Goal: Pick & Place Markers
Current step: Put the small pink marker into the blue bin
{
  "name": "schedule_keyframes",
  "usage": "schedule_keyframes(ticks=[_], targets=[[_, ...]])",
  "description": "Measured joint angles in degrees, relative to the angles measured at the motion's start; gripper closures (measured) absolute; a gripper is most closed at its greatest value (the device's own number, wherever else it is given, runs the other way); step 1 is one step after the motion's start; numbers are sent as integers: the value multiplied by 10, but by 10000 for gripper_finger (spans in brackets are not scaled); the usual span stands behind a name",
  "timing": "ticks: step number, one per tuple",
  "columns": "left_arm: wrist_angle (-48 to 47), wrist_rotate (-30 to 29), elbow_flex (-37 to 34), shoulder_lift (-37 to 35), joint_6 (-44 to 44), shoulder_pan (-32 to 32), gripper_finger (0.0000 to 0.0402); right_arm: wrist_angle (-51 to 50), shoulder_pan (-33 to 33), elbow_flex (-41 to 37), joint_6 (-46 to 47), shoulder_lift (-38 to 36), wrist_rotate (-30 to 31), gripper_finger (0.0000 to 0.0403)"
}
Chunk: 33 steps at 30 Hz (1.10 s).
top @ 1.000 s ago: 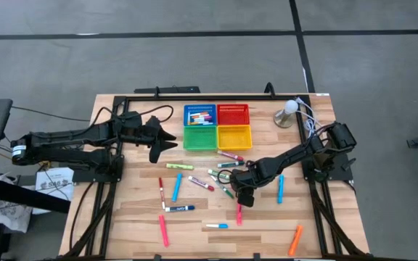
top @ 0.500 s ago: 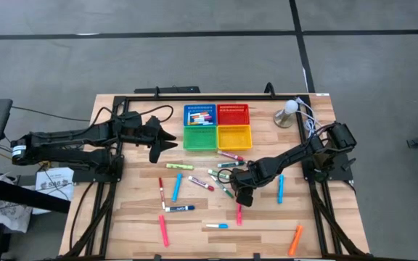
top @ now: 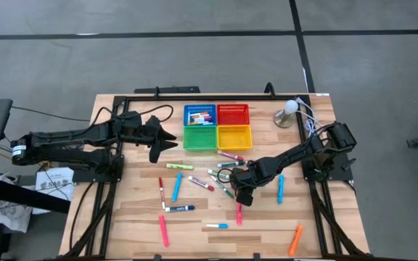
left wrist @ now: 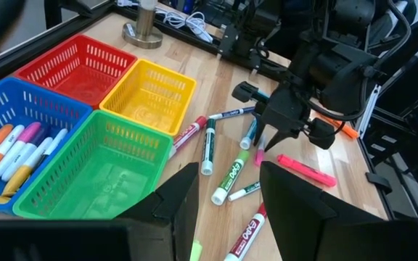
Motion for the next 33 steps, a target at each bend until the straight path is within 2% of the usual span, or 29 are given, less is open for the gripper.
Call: schedule_keyframes(ticks=[12, 23, 33], targets=[[6, 0, 0, 0, 0, 0, 256, 0, 0, 0, 0, -1, 3, 325], [13, 0, 0, 0, 0, 0, 256, 5, 0, -2, 0, -49, 1, 382], [20, 0, 0, 0, -2, 0, 256, 15, 0, -2, 15, -89, -3, 361]])
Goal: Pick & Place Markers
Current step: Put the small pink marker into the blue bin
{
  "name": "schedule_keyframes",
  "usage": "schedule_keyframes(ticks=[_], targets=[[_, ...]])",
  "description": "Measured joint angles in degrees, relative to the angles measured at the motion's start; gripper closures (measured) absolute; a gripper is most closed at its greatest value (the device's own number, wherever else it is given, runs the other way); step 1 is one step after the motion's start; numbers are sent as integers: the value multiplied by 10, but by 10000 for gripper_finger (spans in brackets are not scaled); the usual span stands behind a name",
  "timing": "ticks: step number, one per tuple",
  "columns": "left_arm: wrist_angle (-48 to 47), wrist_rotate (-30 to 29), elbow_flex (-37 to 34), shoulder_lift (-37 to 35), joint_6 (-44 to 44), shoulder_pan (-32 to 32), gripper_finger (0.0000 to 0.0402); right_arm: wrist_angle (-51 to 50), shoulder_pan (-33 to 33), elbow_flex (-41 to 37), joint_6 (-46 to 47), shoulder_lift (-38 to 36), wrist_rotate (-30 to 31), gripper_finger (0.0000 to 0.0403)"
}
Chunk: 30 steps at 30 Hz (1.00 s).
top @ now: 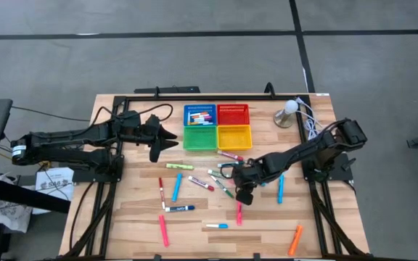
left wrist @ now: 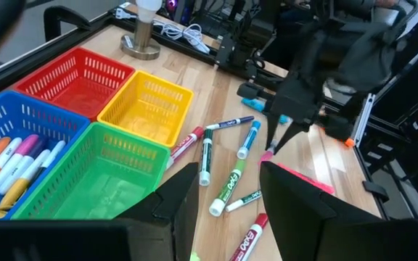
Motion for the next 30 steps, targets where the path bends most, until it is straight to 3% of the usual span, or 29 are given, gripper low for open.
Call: schedule_keyframes(ticks=[7, 16, 25, 30], targets=[[50, 0, 0, 0, -45, 0, 256, 98, -4, 1, 6, -68, -13, 370], [123, 11, 0, 0, -117, 0, 256, 305, -62, 1, -5, -131, 21, 367], [150, 21, 0, 1, -211, 0, 256, 496, -131, 2, -41, -109, 18, 364], [222, 20, 0, 21, -269, 0, 256, 591, -147, 2, -33, -71, 12, 367]])
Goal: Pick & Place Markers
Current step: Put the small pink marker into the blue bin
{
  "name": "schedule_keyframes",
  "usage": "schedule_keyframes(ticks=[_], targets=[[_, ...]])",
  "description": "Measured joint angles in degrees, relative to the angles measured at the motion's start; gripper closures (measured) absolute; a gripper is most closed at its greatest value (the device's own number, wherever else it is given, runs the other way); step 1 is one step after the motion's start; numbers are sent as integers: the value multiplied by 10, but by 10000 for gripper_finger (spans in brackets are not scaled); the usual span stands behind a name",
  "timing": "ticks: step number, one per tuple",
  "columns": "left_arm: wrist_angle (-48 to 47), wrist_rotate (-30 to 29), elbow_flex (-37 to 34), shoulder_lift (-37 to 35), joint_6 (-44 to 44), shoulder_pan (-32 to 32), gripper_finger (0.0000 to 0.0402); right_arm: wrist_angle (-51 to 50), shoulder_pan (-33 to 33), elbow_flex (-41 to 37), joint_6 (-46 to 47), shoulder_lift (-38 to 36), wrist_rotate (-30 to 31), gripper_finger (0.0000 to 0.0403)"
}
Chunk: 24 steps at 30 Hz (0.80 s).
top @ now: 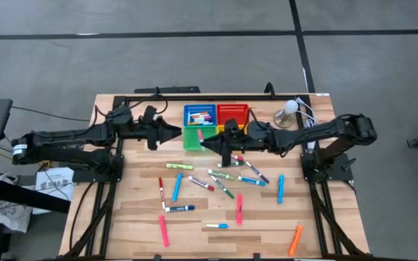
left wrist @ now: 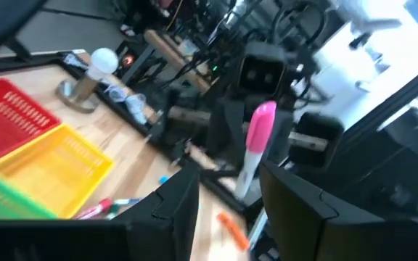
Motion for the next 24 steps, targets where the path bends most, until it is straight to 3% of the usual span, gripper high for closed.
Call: schedule_keyframes(ticks=[6, 13, 24], targets=[[49, 0, 0, 54, -6, 0, 256, 74, -9, 0, 50, 39, -16, 365], [113, 0, 0, 110, -6, 0, 256, 75, -9, 0, 67, 44, -14, 368], [147, 27, 0, 123, -6, -1, 256, 85, -10, 0, 67, 44, -10, 367]])
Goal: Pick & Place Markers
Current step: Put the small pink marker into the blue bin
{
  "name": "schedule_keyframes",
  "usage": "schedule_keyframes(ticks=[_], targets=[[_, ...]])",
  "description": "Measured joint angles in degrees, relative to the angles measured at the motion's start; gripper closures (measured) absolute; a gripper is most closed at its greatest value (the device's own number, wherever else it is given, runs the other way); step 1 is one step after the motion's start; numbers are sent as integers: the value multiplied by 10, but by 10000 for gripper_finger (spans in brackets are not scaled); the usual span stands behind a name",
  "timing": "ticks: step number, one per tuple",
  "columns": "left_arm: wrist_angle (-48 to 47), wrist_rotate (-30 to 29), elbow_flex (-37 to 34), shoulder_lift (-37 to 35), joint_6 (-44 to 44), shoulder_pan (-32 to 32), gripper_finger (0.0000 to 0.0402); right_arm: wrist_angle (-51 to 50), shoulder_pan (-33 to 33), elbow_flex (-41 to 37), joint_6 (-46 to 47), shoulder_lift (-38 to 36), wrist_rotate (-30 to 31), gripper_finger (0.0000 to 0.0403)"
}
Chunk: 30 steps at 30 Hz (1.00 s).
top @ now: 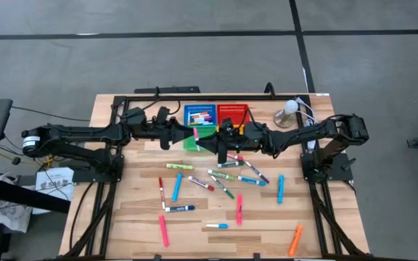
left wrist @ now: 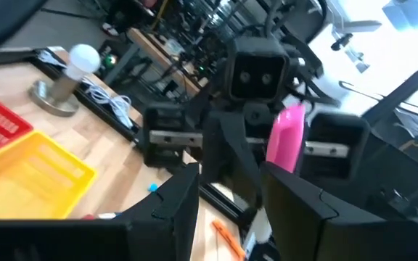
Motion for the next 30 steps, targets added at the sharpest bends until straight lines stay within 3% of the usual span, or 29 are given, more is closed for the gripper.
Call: schedule_keyframes(ticks=[7, 12, 30], targets=[[2, 52, 0, -3, 0, 0, 256, 1, 0, 0, 0, 0, 0, 365], [4, 56, 0, -3, -10, -1, 256, 1, 0, 0, 0, 0, 0, 366], [47, -33, 0, 26, -8, -25, 256, -1, -1, 0, 1, 0, 20, 369]])
